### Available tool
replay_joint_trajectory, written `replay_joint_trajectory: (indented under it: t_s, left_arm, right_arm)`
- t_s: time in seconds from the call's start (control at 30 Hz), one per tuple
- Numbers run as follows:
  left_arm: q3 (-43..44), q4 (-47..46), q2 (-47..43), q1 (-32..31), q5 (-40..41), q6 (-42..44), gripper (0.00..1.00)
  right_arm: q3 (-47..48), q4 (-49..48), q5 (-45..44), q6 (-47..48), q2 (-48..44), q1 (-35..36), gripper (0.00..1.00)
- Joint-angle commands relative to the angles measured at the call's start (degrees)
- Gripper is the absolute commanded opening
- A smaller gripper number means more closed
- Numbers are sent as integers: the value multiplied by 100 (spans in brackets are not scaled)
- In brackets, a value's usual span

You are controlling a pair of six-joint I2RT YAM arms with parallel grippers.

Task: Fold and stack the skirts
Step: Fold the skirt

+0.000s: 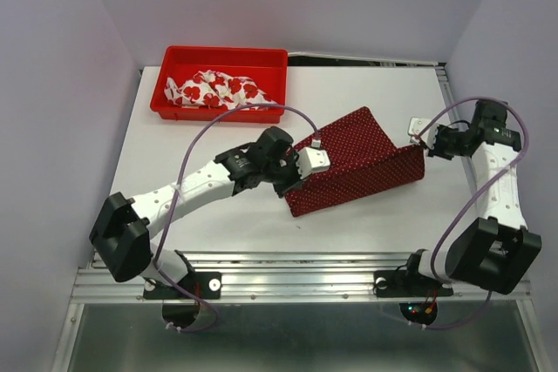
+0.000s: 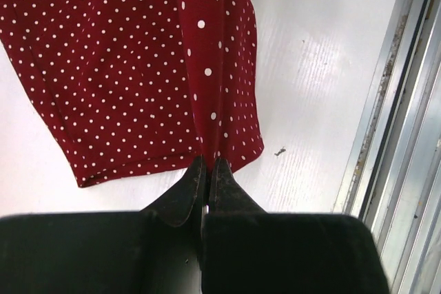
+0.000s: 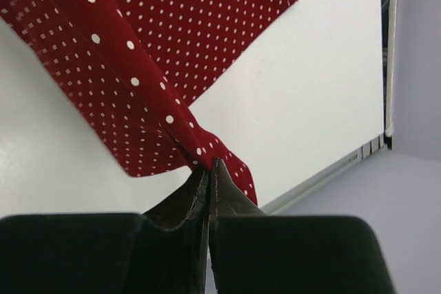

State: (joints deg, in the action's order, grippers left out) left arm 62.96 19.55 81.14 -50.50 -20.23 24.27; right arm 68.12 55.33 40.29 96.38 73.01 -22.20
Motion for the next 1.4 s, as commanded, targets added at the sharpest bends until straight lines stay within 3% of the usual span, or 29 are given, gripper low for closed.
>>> replay_joint_trajectory:
  t_s: [0.0,0.17,0.53,0.9,1.37]
  left_arm:
    - [137,163,15,162,-359,-98,0]
    - [85,40,226,418,-403,-239,0]
    - [190,22,674,1156,-640,-230,0]
    - [357,5,1263,1437,-684,-10,0]
    - [709,-92,1825,1807,-746,113,0]
  right_arm:
    - [272,-1270,-48,-347,353,382,1]
    - [561,-1946,-276,-611,1028,953,1]
    - [1555,-1991,-830,-647,2243,1647,1]
    - [1977,-2527,-1181,-954,3183,2175,2]
    - [2680,-2800,-1498,-1060,4124,2351,4]
